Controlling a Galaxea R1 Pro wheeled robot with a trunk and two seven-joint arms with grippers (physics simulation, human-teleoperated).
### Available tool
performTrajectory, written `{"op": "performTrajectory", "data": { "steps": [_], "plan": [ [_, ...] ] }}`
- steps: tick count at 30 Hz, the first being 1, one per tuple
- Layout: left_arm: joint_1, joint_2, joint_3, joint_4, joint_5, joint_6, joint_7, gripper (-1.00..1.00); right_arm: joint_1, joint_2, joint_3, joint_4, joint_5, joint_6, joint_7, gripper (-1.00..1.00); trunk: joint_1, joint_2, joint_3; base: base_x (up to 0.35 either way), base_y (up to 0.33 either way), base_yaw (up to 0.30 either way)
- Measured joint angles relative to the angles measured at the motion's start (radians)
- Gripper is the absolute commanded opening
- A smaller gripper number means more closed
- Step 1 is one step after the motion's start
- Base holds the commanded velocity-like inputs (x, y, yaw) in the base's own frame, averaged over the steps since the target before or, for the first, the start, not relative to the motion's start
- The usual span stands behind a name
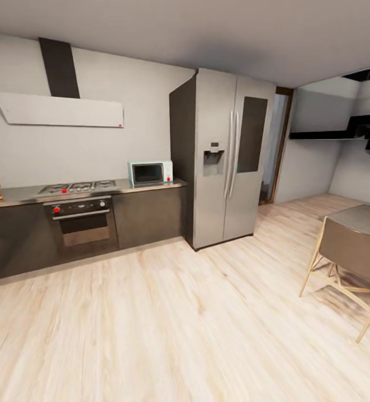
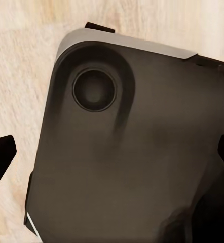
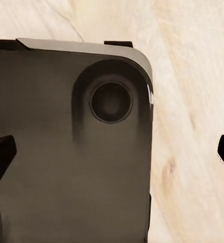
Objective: In the kitchen, take the popcorn bag from the countertop, put it into the microwave, and heat it until the popcorn is cooked so the cooked popcorn ends up inside the bag.
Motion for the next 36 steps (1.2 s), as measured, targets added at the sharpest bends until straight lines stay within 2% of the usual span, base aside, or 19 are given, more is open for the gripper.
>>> {"op": "performTrajectory", "data": {
  "steps": [4,18,25,32,36],
  "plan": [
    [0.000,0.000,0.000,0.000,0.001,0.000,0.001,1.00,0.000,-0.002,-0.007,0.000,-0.009,0.001,-0.008,1.00,0.000,0.000,0.000,0.327,0.000,0.000],
    [0.000,0.000,0.000,0.000,0.001,0.000,0.003,1.00,0.000,-0.003,-0.001,0.000,0.000,0.000,-0.011,1.00,0.000,0.000,0.000,0.328,0.000,0.000],
    [0.000,-0.001,0.000,0.000,0.000,0.000,0.004,1.00,0.000,0.009,-0.007,-0.007,0.003,-0.008,-0.010,1.00,0.000,0.000,0.000,0.329,0.000,0.000],
    [0.000,-0.002,0.000,0.000,0.000,0.000,0.003,1.00,0.000,0.002,-0.006,-0.008,0.002,-0.008,-0.011,1.00,0.000,0.000,0.000,0.329,0.000,0.000],
    [0.000,-0.003,0.000,0.000,0.000,-0.001,0.004,1.00,0.000,0.008,-0.007,-0.008,0.004,-0.008,-0.010,1.00,0.000,0.000,0.000,0.329,0.000,0.000]
  ]
}}
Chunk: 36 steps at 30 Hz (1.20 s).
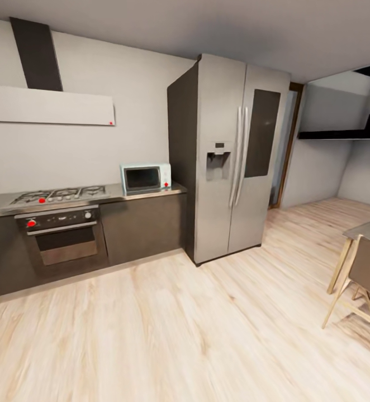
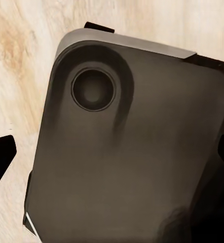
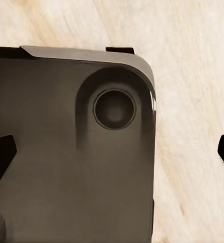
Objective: In the kitchen, take the popcorn bag from the countertop, put it into the microwave, and heat it until the popcorn is cooked so the cooked popcorn ends up inside the bag.
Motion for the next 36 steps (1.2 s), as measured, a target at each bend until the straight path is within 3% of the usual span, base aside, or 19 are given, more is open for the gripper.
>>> {"op": "performTrajectory", "data": {
  "steps": [36],
  "plan": [
    [0.000,0.000,0.000,0.000,0.000,-0.004,0.000,1.00,0.000,-0.007,0.003,0.000,0.002,-0.003,0.000,1.00,0.000,0.000,0.000,0.329,0.000,0.000]
  ]
}}
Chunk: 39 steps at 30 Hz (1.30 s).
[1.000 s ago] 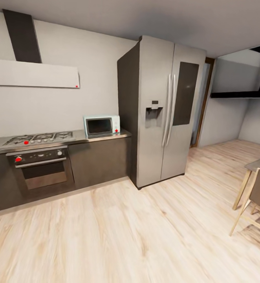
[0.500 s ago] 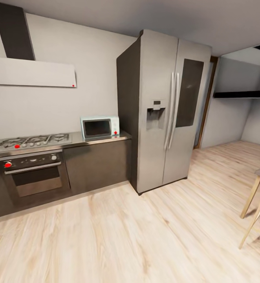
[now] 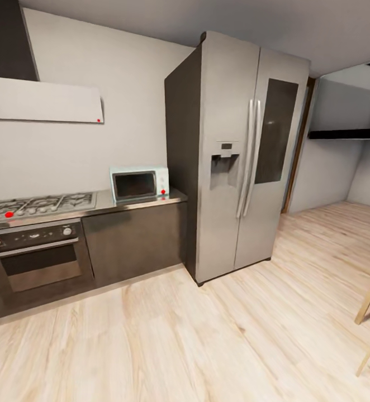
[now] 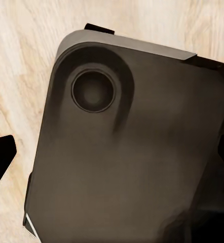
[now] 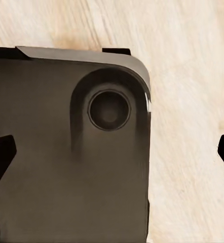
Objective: In the kitchen, take the popcorn bag from the countertop, put it into the microwave, and heat it until the popcorn is cooked so the cooked popcorn ends up inside the bag.
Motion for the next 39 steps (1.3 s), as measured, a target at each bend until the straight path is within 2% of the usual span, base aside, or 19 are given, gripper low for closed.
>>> {"op": "performTrajectory", "data": {
  "steps": [11,20,39],
  "plan": [
    [0.000,0.001,0.000,0.000,0.000,0.000,0.000,1.00,0.000,0.003,0.006,0.000,0.004,0.000,-0.001,1.00,0.000,0.000,0.000,0.329,0.000,0.000],
    [0.000,0.002,0.000,0.000,0.000,0.005,0.000,1.00,0.000,0.007,-0.005,0.000,-0.011,0.008,0.000,1.00,0.000,0.000,0.000,0.329,0.000,0.000],
    [0.000,0.001,0.000,0.000,0.000,-0.002,0.001,1.00,0.000,0.008,0.006,0.000,-0.004,0.013,0.001,1.00,0.000,0.000,0.000,0.329,0.000,0.000]
  ]
}}
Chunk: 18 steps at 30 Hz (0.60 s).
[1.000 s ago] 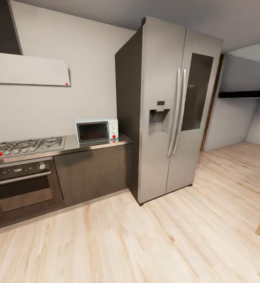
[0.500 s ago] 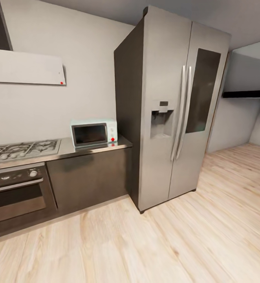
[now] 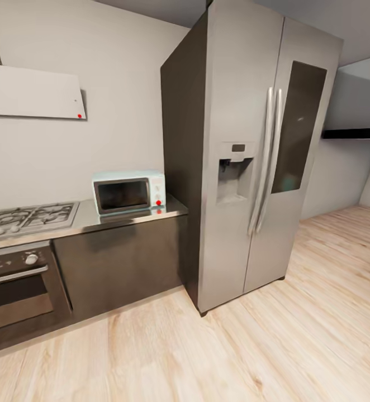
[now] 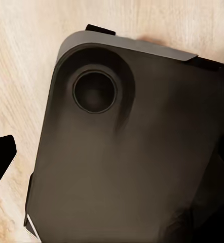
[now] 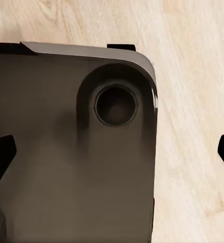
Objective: In the kitchen, take the popcorn bag from the countertop, put it into the microwave, and heat it until the popcorn is cooked so the cooked popcorn ends up inside the bag.
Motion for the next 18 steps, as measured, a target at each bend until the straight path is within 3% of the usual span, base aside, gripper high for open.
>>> {"op": "performTrajectory", "data": {
  "steps": [12,18],
  "plan": [
    [0.000,-0.001,0.000,0.000,0.000,0.000,0.000,1.00,0.000,-0.001,0.000,0.000,0.002,-0.004,-0.001,1.00,0.000,0.000,0.000,0.329,-0.003,0.000],
    [0.000,0.000,0.000,0.000,0.000,0.000,0.000,1.00,0.000,0.000,-0.001,0.000,0.002,-0.003,-0.001,1.00,0.000,0.000,0.000,0.329,-0.098,0.000]
  ]
}}
